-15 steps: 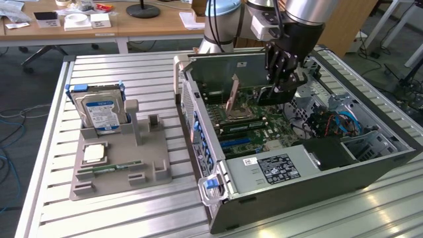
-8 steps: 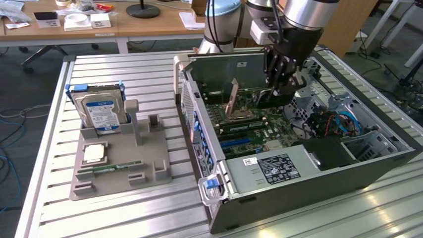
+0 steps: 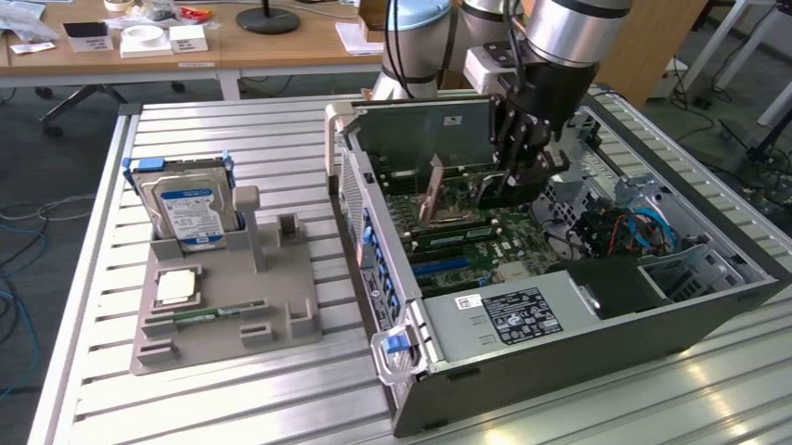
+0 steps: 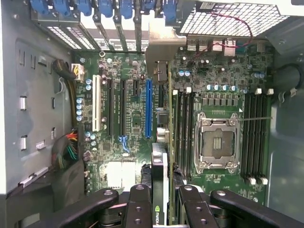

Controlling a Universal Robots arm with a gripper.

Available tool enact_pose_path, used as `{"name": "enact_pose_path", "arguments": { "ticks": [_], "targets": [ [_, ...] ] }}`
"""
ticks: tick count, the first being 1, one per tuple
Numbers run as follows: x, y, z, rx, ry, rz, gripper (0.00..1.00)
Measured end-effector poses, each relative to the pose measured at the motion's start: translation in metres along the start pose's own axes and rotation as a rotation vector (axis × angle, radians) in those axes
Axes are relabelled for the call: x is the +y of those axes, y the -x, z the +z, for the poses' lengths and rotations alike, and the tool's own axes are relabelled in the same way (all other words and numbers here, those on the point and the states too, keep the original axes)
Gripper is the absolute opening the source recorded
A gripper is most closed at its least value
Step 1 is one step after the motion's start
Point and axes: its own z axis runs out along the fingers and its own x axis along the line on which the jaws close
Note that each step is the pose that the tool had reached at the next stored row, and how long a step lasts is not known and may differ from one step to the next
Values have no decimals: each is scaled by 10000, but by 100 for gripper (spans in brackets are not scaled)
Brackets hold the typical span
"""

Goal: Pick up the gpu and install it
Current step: 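Insert the gpu into the slot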

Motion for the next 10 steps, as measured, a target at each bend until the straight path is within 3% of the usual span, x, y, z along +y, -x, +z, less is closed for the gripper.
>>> {"name": "enact_pose_path", "arguments": {
  "ticks": [10],
  "targets": [
    [28, -18, 110, -2, -2, 59, 27]
  ]
}}
